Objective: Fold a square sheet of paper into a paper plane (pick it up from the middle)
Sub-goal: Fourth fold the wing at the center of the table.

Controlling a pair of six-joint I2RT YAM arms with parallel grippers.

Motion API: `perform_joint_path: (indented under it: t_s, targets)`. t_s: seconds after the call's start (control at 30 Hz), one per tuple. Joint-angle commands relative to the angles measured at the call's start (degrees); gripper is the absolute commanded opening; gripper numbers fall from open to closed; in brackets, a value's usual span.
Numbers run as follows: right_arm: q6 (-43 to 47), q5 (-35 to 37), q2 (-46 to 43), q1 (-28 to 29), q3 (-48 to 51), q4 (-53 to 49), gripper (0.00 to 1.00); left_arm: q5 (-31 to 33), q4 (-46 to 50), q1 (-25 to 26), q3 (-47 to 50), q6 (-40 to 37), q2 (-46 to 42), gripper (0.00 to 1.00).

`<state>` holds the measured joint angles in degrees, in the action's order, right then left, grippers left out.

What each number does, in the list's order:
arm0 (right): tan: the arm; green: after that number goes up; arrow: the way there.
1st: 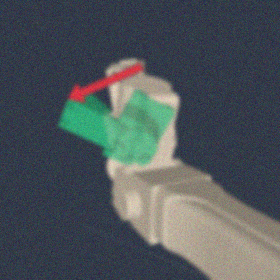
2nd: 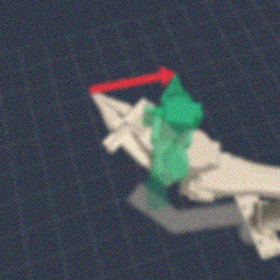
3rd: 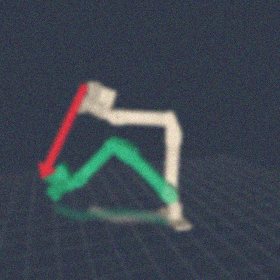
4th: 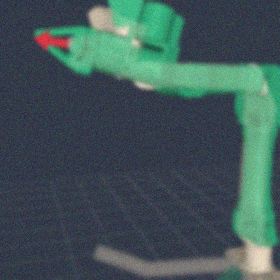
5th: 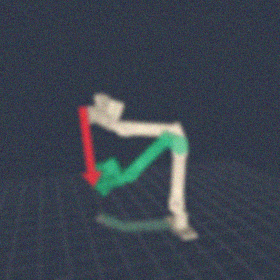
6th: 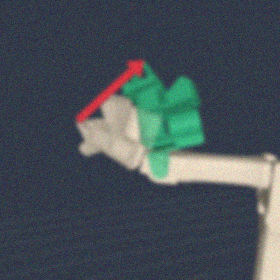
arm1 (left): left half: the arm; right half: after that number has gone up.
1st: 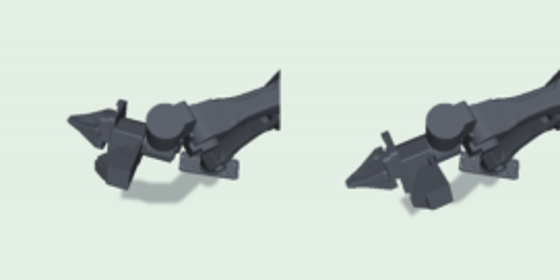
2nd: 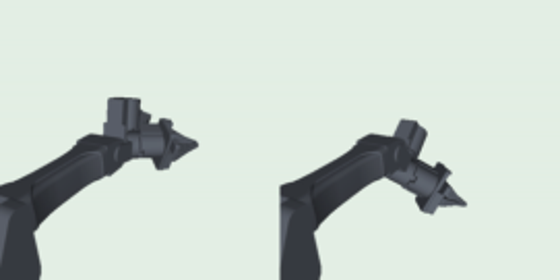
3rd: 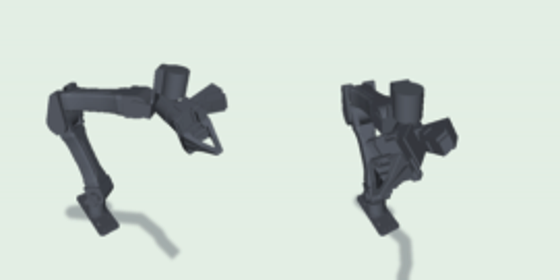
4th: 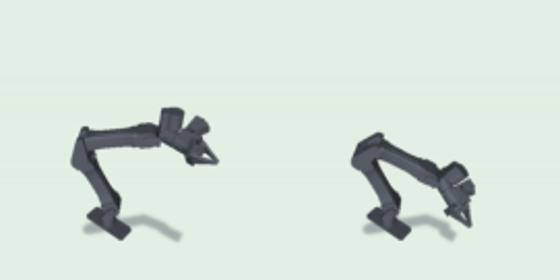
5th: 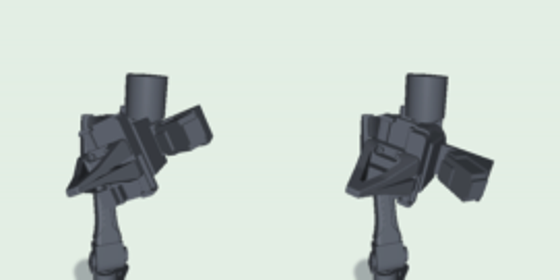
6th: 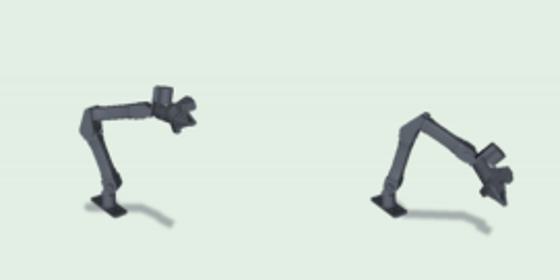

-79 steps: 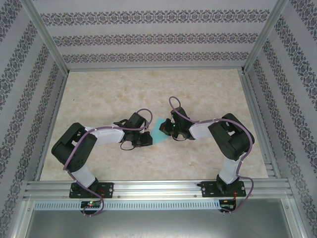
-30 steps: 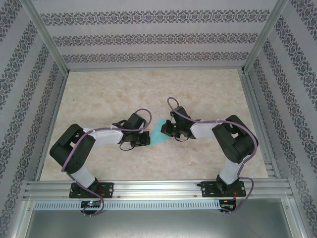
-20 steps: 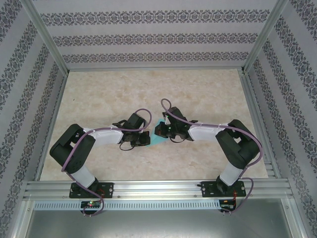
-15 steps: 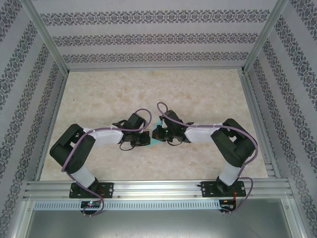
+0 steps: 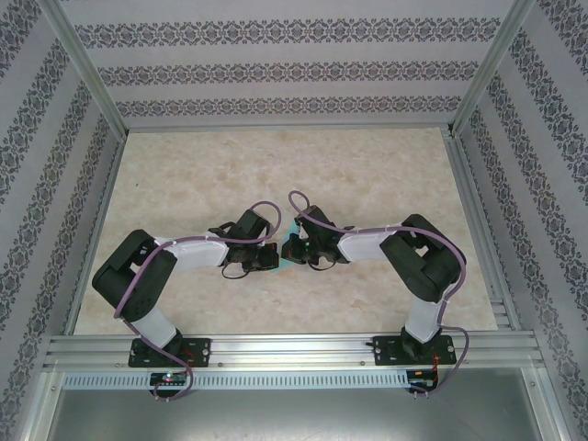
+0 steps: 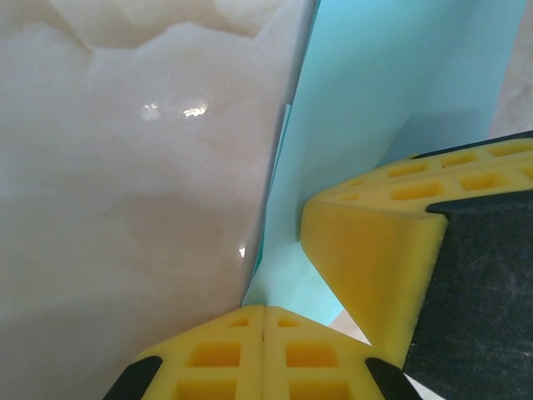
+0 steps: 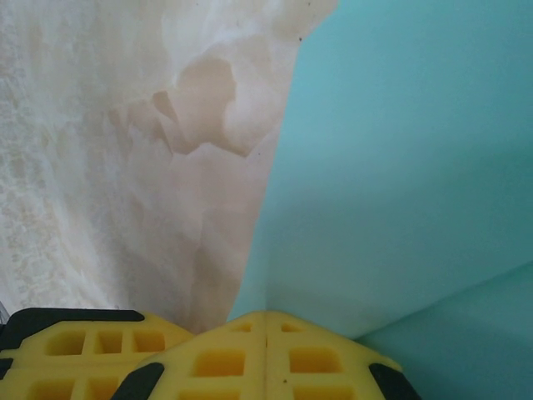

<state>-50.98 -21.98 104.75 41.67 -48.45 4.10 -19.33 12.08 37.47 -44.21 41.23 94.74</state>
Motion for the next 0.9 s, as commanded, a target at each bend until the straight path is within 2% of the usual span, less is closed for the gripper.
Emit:
perform_joint_path:
  t_s: [0.0, 0.53, 0.67, 0.87]
  targets:
    - [2.0, 2.0, 2.1, -1.9, -0.9, -2.1, 0.00, 2.4, 8.2, -0.3, 1.7, -1.6, 2.8, 0.00]
    - [10.1, 5.5, 4.2, -17.7, -5.4, -10.0, 0.00, 1.9, 9.4, -0.3, 2.5, -2.7, 3.5, 0.00]
    - [10.4, 4.7, 0.4, -17.3, -6.7, -10.6, 0.00, 1.8, 9.2, -0.3, 2.3, -2.6, 3.2, 0.00]
    - [7.9, 4.0, -6.1, -11.7, -3.9, -7.9, 0.00, 1.2, 8.4, -0.3, 2.1, -2.0, 2.9, 0.00]
